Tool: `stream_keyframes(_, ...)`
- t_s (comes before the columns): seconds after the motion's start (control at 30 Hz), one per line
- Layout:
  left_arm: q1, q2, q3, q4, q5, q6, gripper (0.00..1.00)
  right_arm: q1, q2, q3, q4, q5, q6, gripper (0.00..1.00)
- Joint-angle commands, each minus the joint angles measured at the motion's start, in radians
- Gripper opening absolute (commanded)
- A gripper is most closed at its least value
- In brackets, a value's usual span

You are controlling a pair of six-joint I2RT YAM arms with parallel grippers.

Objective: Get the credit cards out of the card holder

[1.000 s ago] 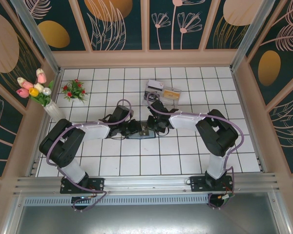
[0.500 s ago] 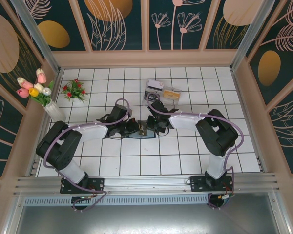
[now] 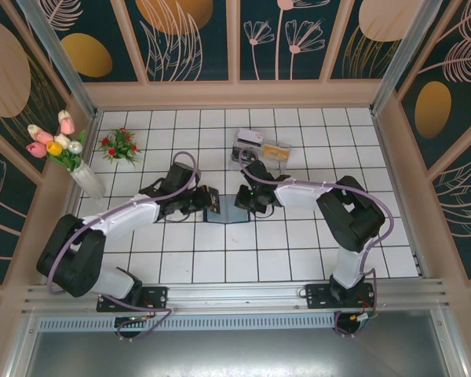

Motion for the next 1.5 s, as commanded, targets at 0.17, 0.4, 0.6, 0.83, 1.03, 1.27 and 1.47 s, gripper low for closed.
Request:
stream_keyframes(0.17,0.039,-0.122,0.092,0.051,0.004,0.001,0.02,-0.067,-0.246,-0.019,0.141,-0.118,-0.067,0.36)
stream_keyframes(0.4,0.042,-0.149,0.107,0.272,0.061,-0.133,0.03,-0.162,-0.372,-0.062,0.36,-0.289,-0.041,0.56)
stream_keyframes(0.6,0.042,-0.155,0.093,0.475,0.164,-0.28,0.03,-0.212,-0.382,-0.131,0.676,-0.451,0.113,0.71)
stream_keyframes(0.83,0.044,-0.151,0.091,0.603,0.261,-0.399,0.04,-0.228,-0.345,-0.132,0.856,-0.517,0.255,0.65)
stream_keyframes(1.03,0.044,-0.149,0.083,0.657,0.287,-0.444,0.04,-0.228,-0.306,-0.138,0.997,-0.557,0.339,0.46)
stream_keyframes(1.27,0.045,-0.157,0.071,0.676,0.295,-0.463,0.05,-0.224,-0.288,-0.144,1.093,-0.572,0.389,0.28)
stream_keyframes(1.47,0.048,-0.153,0.069,0.643,0.286,-0.454,0.06,-0.219,-0.293,-0.148,1.105,-0.572,0.387,0.17)
